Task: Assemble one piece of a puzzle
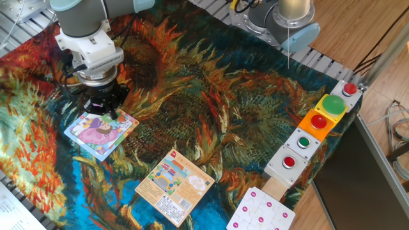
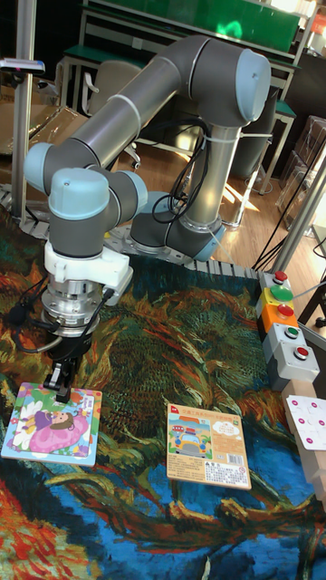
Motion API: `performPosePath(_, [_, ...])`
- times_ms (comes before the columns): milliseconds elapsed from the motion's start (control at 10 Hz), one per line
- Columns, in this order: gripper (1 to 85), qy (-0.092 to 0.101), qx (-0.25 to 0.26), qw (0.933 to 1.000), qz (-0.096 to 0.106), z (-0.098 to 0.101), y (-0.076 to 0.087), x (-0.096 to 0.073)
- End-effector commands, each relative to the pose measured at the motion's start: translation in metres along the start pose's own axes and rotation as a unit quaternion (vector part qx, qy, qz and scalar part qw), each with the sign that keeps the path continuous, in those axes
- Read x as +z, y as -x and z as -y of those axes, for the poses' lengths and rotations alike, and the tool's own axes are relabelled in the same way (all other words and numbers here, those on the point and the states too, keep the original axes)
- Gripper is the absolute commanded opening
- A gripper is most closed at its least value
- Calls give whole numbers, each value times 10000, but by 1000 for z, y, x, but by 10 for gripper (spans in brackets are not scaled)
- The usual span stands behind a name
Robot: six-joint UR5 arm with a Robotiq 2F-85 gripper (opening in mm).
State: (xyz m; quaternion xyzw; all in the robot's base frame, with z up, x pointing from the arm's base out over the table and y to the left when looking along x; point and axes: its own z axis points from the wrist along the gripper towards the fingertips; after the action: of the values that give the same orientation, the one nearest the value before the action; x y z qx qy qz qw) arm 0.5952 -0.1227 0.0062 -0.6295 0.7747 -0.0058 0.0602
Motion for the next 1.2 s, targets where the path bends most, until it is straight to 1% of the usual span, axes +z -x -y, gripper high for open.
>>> performPosePath(0, [13,-17,38,10000,60,2,2,-1])
performPosePath(1100, [13,-37,47,10000,2,2,-4,-4])
